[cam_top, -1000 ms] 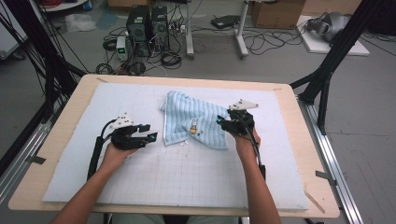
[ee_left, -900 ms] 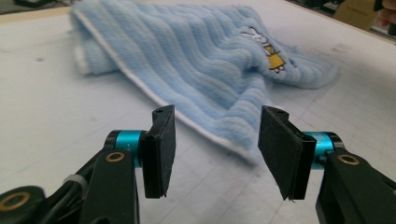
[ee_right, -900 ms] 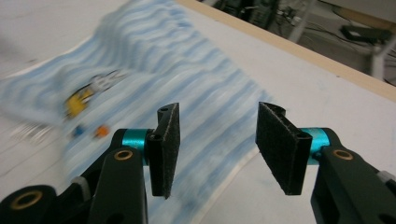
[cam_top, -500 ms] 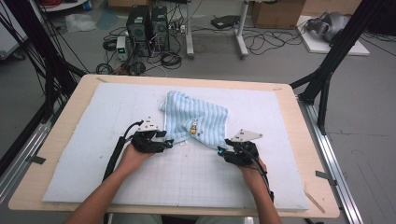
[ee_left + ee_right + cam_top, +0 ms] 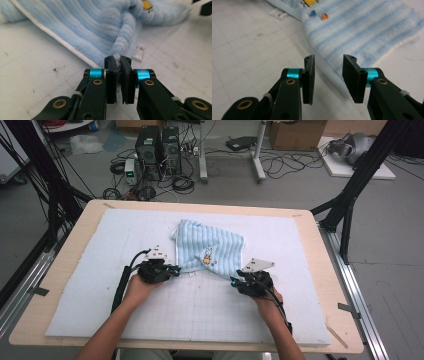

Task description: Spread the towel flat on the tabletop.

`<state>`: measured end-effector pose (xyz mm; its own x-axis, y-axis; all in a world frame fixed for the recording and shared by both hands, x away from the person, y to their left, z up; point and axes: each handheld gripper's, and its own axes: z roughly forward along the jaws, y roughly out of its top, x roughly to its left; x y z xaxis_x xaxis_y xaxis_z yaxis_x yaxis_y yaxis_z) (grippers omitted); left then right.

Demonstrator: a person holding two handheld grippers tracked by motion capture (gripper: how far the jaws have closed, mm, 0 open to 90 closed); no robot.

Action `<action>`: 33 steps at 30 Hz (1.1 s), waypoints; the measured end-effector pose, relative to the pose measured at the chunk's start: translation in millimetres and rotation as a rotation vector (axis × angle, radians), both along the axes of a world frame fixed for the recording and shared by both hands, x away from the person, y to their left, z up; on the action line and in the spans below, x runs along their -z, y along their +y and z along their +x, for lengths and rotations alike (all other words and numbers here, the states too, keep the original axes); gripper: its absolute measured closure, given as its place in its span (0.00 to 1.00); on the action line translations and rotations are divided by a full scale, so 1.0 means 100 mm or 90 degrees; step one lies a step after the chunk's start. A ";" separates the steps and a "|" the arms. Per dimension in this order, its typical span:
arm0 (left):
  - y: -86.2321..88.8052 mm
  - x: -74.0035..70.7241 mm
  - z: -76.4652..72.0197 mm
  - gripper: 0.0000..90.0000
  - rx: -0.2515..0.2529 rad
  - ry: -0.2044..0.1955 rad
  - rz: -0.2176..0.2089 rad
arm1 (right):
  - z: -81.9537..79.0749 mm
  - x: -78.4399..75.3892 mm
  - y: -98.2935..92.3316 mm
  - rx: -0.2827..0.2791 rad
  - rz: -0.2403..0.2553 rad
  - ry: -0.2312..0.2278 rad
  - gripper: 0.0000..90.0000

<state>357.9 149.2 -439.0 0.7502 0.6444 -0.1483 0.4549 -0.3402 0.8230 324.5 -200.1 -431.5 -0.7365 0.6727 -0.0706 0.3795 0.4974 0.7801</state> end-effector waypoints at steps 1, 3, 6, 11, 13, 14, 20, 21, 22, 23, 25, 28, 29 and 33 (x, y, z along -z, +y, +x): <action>0.04 -0.03 -0.04 0.93 -0.007 -0.003 -0.019 | 0.00 0.00 0.03 -0.012 0.000 0.000 0.69; 0.16 -0.08 -0.15 0.93 -0.024 -0.002 -0.052 | 0.02 0.03 0.10 -0.037 -0.004 -0.001 0.69; 0.22 -0.08 -0.18 0.93 -0.031 0.008 -0.067 | 0.05 0.05 0.16 -0.049 -0.005 0.010 0.69; 0.31 -0.02 -0.28 0.93 -0.019 0.021 -0.073 | 0.16 0.16 0.21 -0.045 -0.012 0.045 0.69; 0.32 0.01 -0.34 0.93 -0.010 0.026 -0.070 | 0.18 0.16 0.18 -0.052 0.005 0.063 0.73; 0.32 0.03 -0.37 0.93 -0.003 0.028 -0.067 | 0.17 0.16 0.17 -0.053 0.011 0.074 0.79; 0.31 0.05 -0.56 0.93 0.023 0.030 -0.073 | -0.08 0.15 0.05 -0.098 0.040 0.120 0.93; 0.31 0.05 -0.59 0.93 0.026 0.029 -0.072 | -0.08 0.15 0.05 -0.098 0.040 0.120 0.93; 0.31 0.04 -0.62 0.92 0.031 0.029 -0.072 | -0.20 0.14 0.02 -0.109 0.041 0.127 0.93; 0.31 0.04 -0.64 0.92 0.035 0.029 -0.072 | -0.20 0.14 0.02 -0.109 0.041 0.127 0.93; 0.32 0.02 -0.71 0.92 0.045 0.028 -0.077 | -0.29 0.14 0.00 -0.121 0.045 0.138 0.93; 0.36 0.02 -0.80 0.92 0.064 0.042 -0.089 | -0.45 0.12 -0.04 -0.150 0.050 0.150 0.93; 0.36 0.02 -0.82 0.92 0.068 0.046 -0.089 | -0.50 0.11 -0.04 -0.161 0.054 0.154 0.93; 0.40 0.00 -0.96 0.92 0.098 0.063 -0.096 | -0.69 0.10 -0.09 -0.206 0.081 0.174 0.92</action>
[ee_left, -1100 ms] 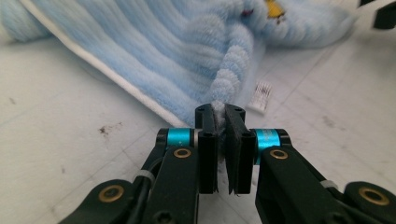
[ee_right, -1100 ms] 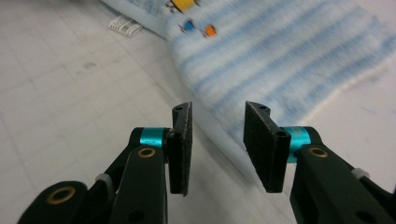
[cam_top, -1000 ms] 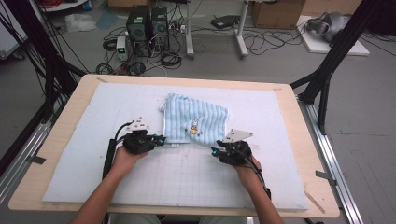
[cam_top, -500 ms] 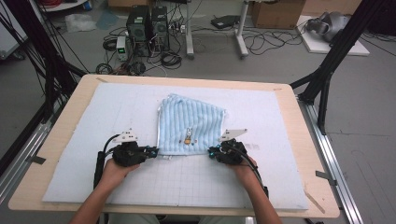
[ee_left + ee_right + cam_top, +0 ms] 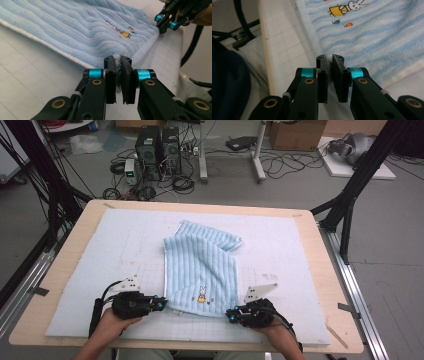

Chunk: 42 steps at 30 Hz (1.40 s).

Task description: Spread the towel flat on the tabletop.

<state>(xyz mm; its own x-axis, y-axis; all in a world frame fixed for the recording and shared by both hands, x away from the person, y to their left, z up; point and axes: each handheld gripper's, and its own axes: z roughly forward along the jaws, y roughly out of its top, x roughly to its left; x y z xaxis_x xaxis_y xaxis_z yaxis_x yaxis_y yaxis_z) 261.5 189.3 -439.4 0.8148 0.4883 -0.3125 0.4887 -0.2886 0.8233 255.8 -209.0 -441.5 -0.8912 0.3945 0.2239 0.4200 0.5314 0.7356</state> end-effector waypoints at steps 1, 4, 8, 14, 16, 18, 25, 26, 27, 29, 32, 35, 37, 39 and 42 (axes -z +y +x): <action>0.02 0.00 -0.03 0.90 0.004 0.000 -0.002 | -0.02 -0.02 -0.01 -0.004 0.007 0.001 0.89; 0.08 0.00 -0.03 0.59 -0.045 0.010 -0.001 | 0.05 -0.06 -0.06 0.025 0.046 -0.013 0.76; 0.14 -0.04 0.10 0.52 -0.114 -0.016 -0.003 | 0.21 -0.10 -0.10 0.091 0.086 -0.028 0.66; 0.13 -0.09 0.41 0.51 -0.165 -0.042 -0.030 | 0.58 -0.07 0.19 0.160 0.024 -0.073 0.53; 0.11 -0.08 0.51 0.51 -0.177 -0.042 -0.035 | 0.66 -0.04 0.29 0.182 0.003 -0.087 0.52; 0.09 -0.08 0.56 0.50 -0.185 -0.048 -0.039 | 0.69 -0.04 0.32 0.191 -0.004 -0.085 0.52; 0.03 -0.02 0.57 0.41 -0.210 -0.063 -0.019 | 0.77 0.00 0.40 0.196 -0.066 -0.093 0.55; 0.02 -0.02 0.56 0.39 -0.214 -0.063 -0.018 | 0.77 0.00 0.41 0.196 -0.078 -0.100 0.56; 0.01 -0.02 0.56 0.38 -0.216 -0.066 -0.017 | 0.76 0.01 0.42 0.196 -0.084 -0.099 0.56; -0.01 -0.01 0.55 0.35 -0.218 -0.071 -0.010 | 0.76 0.03 0.44 0.193 -0.102 -0.100 0.57; -0.03 -0.01 0.55 0.33 -0.218 -0.075 -0.008 | 0.76 0.03 0.44 0.195 -0.099 -0.095 0.71; -0.02 0.00 0.56 0.33 -0.215 -0.076 -0.007 | 0.74 0.02 0.44 0.178 -0.089 -0.079 0.91; 0.00 0.00 0.57 0.34 -0.218 -0.075 -0.008 | 0.71 0.01 0.45 0.161 -0.089 -0.078 0.93; 0.02 0.00 0.57 0.34 -0.220 -0.076 -0.010 | 0.68 0.01 0.45 0.139 -0.081 -0.064 0.93; 0.04 -0.01 0.57 0.35 -0.222 -0.077 -0.011 | 0.61 0.01 0.45 0.084 -0.054 -0.023 0.93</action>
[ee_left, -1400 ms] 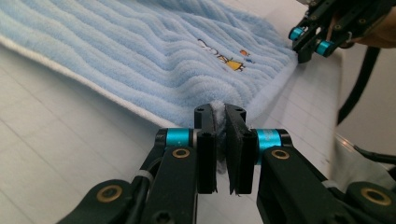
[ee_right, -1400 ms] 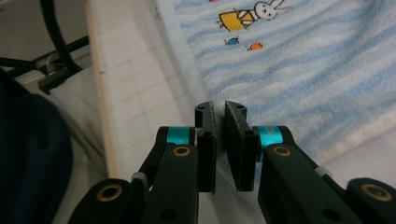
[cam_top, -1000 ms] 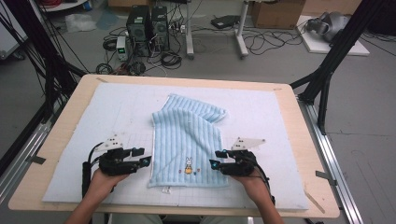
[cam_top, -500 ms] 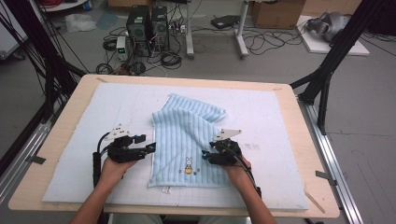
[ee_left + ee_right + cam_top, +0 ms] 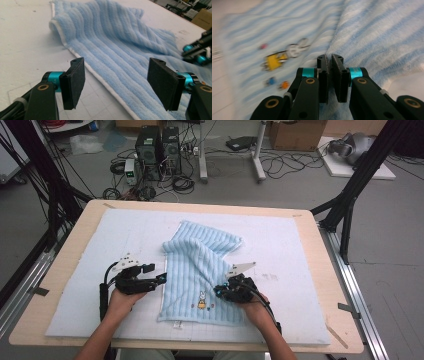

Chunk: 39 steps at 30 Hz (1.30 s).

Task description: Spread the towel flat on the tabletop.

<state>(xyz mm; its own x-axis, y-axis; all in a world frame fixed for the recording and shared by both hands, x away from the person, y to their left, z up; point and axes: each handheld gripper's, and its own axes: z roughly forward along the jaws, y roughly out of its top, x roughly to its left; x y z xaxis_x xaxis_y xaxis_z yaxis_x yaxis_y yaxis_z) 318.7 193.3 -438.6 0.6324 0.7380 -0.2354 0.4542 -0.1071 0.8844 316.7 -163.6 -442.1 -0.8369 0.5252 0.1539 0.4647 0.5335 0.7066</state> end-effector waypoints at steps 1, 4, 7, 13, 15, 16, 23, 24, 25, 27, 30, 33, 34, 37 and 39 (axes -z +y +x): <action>0.01 0.00 0.00 0.35 0.001 -0.001 0.000 | -0.04 0.00 0.00 -0.020 0.012 0.013 0.93; 0.02 -0.01 0.00 0.36 -0.002 0.000 -0.002 | -0.16 0.01 0.01 -0.067 0.032 0.038 0.93; 0.01 -0.01 0.00 0.36 -0.001 -0.002 -0.001 | -0.27 0.01 0.00 -0.106 0.043 0.052 0.93; 0.00 0.00 0.01 0.37 0.003 0.003 0.004 | -0.50 0.00 0.02 -0.184 0.043 0.082 0.91; -0.02 0.00 0.01 0.38 0.006 0.005 0.007 | -0.52 -0.03 0.00 -0.184 0.055 0.078 0.85; -0.02 0.00 0.01 0.38 0.007 0.006 0.008 | -0.50 -0.05 -0.03 -0.177 0.070 0.075 0.83; -0.06 0.02 0.02 0.39 0.012 0.010 0.013 | -0.09 -0.19 -0.23 0.042 0.105 -0.024 0.67; -0.06 0.03 0.02 0.39 0.015 0.010 0.015 | -0.01 -0.19 -0.25 0.087 0.094 -0.038 0.65; -0.07 0.03 0.02 0.39 0.014 0.012 0.016 | 0.08 -0.18 -0.25 0.130 0.072 -0.056 0.63; -0.07 0.03 0.02 0.40 0.017 0.011 0.020 | 0.27 -0.15 -0.25 0.196 0.037 -0.077 0.62; -0.08 0.04 0.02 0.40 0.018 0.013 0.019 | 0.50 -0.08 -0.18 0.246 0.005 -0.070 0.63; -0.08 0.04 0.01 0.41 0.019 0.014 0.017 | 0.62 0.01 -0.04 0.237 -0.070 -0.074 0.72; -0.07 0.04 0.01 0.41 0.022 0.014 0.018 | 0.62 0.01 -0.02 0.225 -0.073 -0.087 0.81; -0.07 0.04 0.00 0.44 0.020 0.013 0.017 | 0.60 -0.01 -0.01 0.206 -0.096 -0.099 0.96; -0.07 0.05 -0.01 0.45 0.023 0.016 0.018 | 0.59 -0.02 -0.06 0.205 -0.121 -0.105 0.97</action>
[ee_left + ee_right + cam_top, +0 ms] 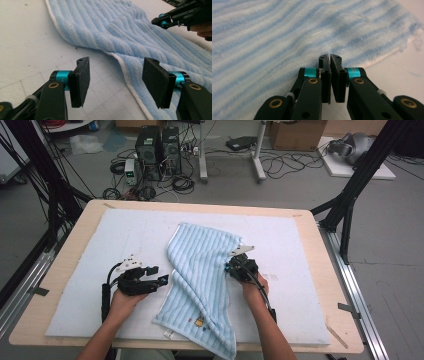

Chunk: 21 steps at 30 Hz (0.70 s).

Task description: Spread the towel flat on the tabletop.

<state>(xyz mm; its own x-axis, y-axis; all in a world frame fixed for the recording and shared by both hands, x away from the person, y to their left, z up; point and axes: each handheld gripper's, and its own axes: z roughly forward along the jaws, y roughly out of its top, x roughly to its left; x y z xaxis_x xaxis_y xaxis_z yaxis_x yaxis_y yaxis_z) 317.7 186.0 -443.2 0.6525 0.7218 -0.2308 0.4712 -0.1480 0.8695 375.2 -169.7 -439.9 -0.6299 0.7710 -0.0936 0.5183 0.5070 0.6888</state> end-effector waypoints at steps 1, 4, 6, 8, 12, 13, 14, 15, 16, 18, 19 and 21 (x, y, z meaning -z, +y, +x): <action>-0.01 0.00 0.00 0.46 0.001 0.000 0.001 | 0.00 -0.01 -0.04 0.009 -0.005 0.003 0.97; -0.04 0.00 -0.01 0.46 0.010 0.001 0.005 | 0.03 -0.02 -0.24 0.063 -0.034 -0.008 0.97; -0.06 0.00 -0.02 0.46 0.014 0.000 0.006 | 0.06 -0.03 -0.39 0.111 -0.053 -0.023 0.97; -0.08 0.00 -0.02 0.47 0.019 0.002 0.006 | 0.08 -0.03 -0.53 0.151 -0.048 -0.023 0.96; -0.10 0.00 -0.01 0.47 0.021 0.002 0.006 | 0.03 -0.06 -0.66 0.156 0.017 -0.037 0.79; -0.10 -0.01 0.00 0.47 0.020 0.001 0.005 | -0.02 -0.10 -0.69 0.149 0.033 -0.058 0.74; -0.09 -0.02 0.02 0.47 0.019 0.000 0.001 | -0.02 -0.10 -0.69 0.149 0.033 -0.058 0.74; -0.09 -0.03 0.03 0.47 0.015 -0.001 -0.004 | -0.04 -0.12 -0.72 0.148 0.042 -0.060 0.73; -0.07 -0.04 0.04 0.47 0.009 -0.005 -0.012 | -0.06 -0.14 -0.74 0.146 0.054 -0.062 0.72; -0.07 -0.06 0.08 0.47 0.006 -0.003 -0.012 | -0.11 -0.16 -0.79 0.142 0.069 -0.067 0.71; -0.07 -0.07 0.11 0.47 0.005 -0.005 -0.007 | -0.13 -0.17 -0.82 0.138 0.080 -0.062 0.70; -0.07 -0.10 0.20 0.46 -0.001 -0.007 -0.009 | -0.18 -0.16 -0.85 0.118 0.099 -0.058 0.67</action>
<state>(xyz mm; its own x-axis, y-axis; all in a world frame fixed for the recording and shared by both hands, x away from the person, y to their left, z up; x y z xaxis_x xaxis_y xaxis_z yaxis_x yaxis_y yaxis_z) 337.3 178.9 -433.5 0.6537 0.7199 -0.2333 0.4618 -0.1352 0.8766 357.0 -254.7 -423.5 -0.4705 0.8823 -0.0146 0.5255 0.2934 0.7986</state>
